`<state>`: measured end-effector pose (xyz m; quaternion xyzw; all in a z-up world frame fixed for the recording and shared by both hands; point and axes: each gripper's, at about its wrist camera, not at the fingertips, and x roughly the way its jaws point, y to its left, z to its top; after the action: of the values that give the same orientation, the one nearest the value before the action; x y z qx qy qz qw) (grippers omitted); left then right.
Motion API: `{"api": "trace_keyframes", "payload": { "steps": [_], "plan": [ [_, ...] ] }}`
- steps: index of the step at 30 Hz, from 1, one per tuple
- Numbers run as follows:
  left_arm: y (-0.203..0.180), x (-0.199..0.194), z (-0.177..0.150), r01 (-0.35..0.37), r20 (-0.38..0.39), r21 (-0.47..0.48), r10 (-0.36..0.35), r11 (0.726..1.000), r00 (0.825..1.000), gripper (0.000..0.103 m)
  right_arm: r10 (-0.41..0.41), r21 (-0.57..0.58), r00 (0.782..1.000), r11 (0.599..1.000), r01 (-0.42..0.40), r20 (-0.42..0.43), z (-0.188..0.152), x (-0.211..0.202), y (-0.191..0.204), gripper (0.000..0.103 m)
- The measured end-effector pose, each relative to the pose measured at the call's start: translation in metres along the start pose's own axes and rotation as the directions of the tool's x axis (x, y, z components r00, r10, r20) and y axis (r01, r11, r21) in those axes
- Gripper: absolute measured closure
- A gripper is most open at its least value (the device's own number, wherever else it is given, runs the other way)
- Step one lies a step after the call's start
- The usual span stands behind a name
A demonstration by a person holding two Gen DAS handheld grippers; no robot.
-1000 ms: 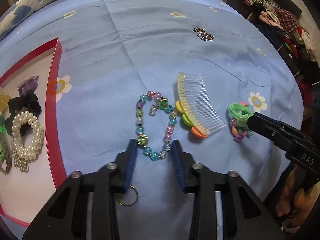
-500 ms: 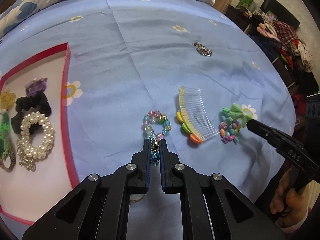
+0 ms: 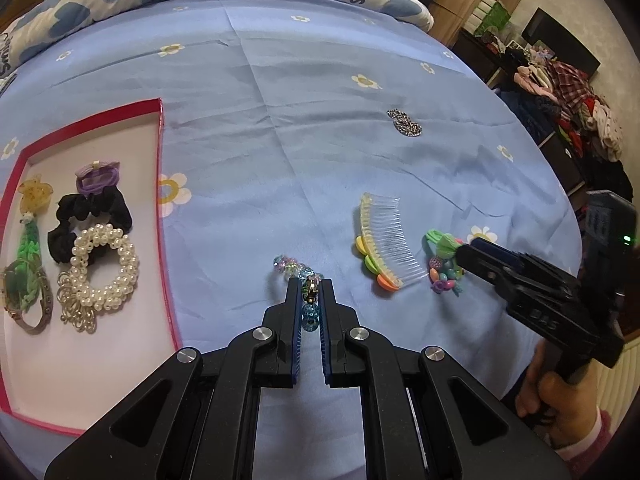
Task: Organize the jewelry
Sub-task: 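Carry bead bracelet and green hair tie into the tray and lower them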
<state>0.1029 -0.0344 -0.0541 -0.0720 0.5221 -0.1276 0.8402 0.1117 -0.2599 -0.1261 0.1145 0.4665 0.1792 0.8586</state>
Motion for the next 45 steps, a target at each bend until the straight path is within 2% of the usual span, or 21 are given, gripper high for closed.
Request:
{"api": "trace_keyframes", "payload": {
  "steps": [3,4,6,7,8,16,23,34,45],
  "plan": [
    [0.002,-0.005,0.0,0.001,0.01,-0.007,-0.001,1.0,1.0,0.097,-0.04,-0.051,0.999,0.998,0.038,-0.022,0.005,0.013,0.006,0.066],
    [0.003,-0.007,0.001,0.001,0.015,-0.009,-0.001,1.0,1.0,0.097,-0.051,-0.063,0.998,0.997,0.049,-0.034,0.005,0.016,0.007,0.073],
    [0.005,-0.011,0.001,0.001,0.024,-0.014,0.0,1.0,1.0,0.097,-0.065,-0.079,0.997,0.995,0.061,-0.047,0.003,0.02,0.008,0.08],
    [0.006,-0.014,0.001,0.001,0.03,-0.016,0.0,1.0,1.0,0.097,-0.065,-0.08,0.997,0.995,0.061,-0.041,0.002,0.019,0.009,0.089],
    [0.007,-0.017,0.001,0.001,0.037,-0.02,0.0,1.0,0.999,0.097,-0.063,-0.08,0.998,0.995,0.06,-0.031,0.002,0.016,0.01,0.092],
    [0.024,-0.046,0.0,-0.002,0.098,-0.057,0.008,0.998,0.995,0.097,0.038,-0.049,0.999,0.998,-0.038,0.007,0.009,-0.003,0.024,0.093],
    [0.05,-0.072,-0.009,-0.022,0.145,-0.117,0.039,0.993,0.989,0.097,0.143,-0.089,0.99,0.986,-0.142,0.009,0.019,-0.005,0.069,0.093],
    [0.109,-0.104,-0.032,-0.059,0.184,-0.239,0.105,0.969,0.977,0.097,0.284,-0.17,0.957,0.942,-0.29,-0.06,0.021,0.013,0.15,0.093],
    [0.154,-0.111,-0.05,-0.086,0.179,-0.327,0.151,0.941,0.972,0.097,0.338,-0.251,0.931,0.898,-0.363,-0.137,0.015,0.035,0.214,0.093]
  ]
}}
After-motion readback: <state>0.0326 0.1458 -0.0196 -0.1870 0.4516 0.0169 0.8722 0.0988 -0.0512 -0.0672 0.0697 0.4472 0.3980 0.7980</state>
